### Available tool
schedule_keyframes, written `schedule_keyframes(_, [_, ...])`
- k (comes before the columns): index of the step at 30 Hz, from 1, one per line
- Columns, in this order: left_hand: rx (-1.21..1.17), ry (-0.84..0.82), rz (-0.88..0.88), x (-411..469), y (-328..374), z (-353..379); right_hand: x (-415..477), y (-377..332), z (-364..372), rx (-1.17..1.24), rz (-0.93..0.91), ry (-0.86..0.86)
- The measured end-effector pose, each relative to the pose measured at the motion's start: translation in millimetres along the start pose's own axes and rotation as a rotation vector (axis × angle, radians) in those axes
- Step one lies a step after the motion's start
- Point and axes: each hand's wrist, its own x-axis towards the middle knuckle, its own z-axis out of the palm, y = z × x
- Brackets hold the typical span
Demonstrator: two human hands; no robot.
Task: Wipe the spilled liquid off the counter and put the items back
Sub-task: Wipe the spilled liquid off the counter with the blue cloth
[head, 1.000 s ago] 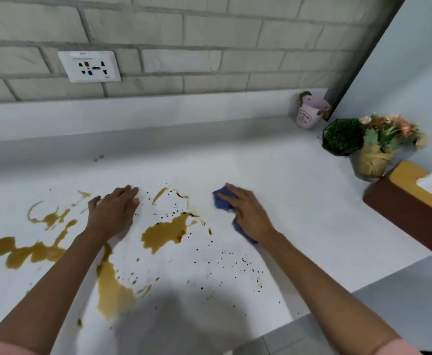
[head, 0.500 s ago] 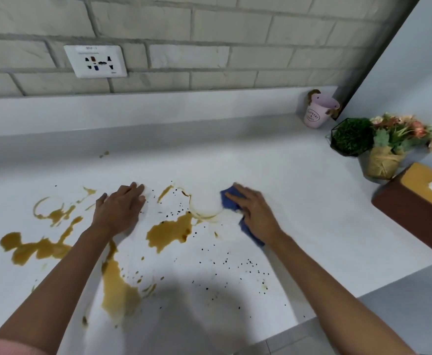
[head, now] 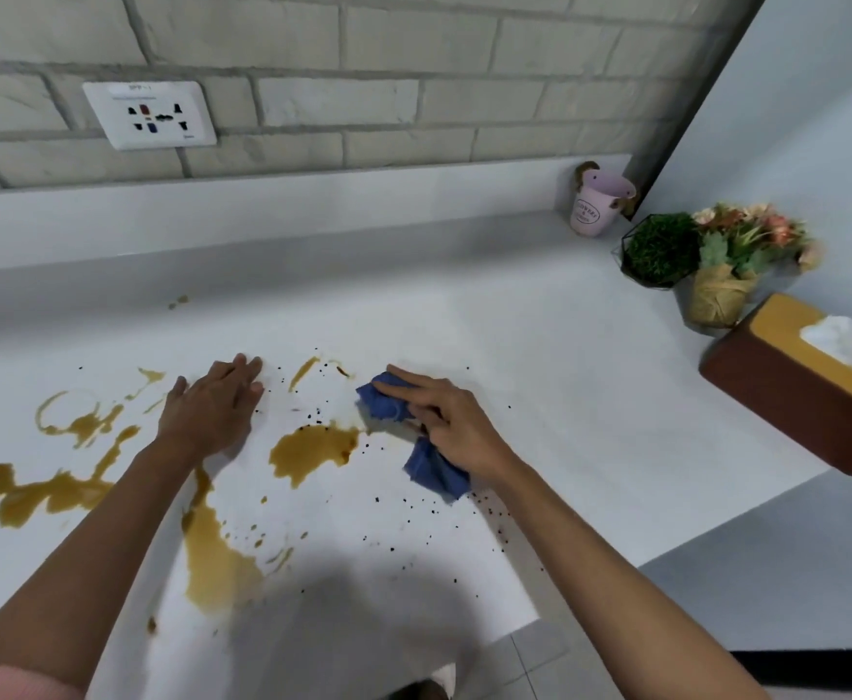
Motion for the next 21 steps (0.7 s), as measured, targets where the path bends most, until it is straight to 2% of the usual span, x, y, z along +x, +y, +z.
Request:
schedule_keyframes(3, [0.001,0.003,0.015,-0.7,0.6,0.9,-13.0,22.2,-57.3,0.034,0.081,0.175])
schedule_keyframes(6, [0.007,0.002,0.019,0.8,0.0,0.6,-26.7,56.9,-95.3,-0.058,0.216,0.27])
schedule_keyframes(13, [0.024,0.02,0.028,1.6,1.4,0.9,-7.0,80.4,-62.2,-0.307,0.242,0.405])
schedule_keyframes(16, [0.038,0.015,0.031,0.5,4.0,1.3,17.4,65.1,-33.2,-0.419,0.23,0.324])
schedule_keyframes(21, [0.048,0.013,0.027,-0.7,5.4,0.3,20.2,25.0,27.3,-0.364,0.045,0.183])
